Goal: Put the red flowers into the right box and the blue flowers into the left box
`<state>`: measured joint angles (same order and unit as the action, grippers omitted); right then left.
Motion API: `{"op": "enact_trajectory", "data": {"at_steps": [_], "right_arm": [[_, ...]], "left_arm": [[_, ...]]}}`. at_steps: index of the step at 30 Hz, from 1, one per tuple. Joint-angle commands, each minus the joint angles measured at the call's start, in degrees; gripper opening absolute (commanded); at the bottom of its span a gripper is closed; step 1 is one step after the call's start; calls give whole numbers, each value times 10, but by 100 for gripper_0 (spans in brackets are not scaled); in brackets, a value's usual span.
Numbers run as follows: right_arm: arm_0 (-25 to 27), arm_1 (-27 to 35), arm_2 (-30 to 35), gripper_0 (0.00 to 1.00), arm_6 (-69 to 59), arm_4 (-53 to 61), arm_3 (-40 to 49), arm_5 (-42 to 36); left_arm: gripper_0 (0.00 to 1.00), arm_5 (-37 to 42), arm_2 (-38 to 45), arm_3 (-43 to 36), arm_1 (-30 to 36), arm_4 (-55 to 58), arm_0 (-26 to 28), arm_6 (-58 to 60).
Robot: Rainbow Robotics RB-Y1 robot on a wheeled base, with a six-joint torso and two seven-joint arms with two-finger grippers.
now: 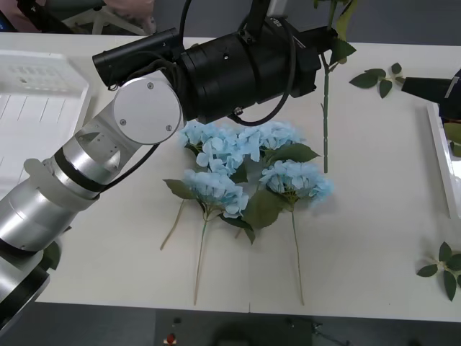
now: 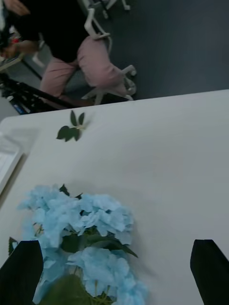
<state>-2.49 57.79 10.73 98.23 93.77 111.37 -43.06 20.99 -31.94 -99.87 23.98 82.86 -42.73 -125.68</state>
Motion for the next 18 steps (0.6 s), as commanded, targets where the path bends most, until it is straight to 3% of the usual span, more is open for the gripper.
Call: {"op": "enact_trajectory", "data": {"at_steps": [1,12,18], "right_arm": [[-16,-17,-26,90,79,27,41,-13],[-24,-30,-102,90,273,140,64,-42],[-52,-87,-152,90,322,102,45,-33]], "left_arm": [[0,-4,6,-9,1,0,-19,-8],[0,-4,6,-9,1,0,-19,-8],[0,-4,6,-9,1,0,-19,-8]]}}
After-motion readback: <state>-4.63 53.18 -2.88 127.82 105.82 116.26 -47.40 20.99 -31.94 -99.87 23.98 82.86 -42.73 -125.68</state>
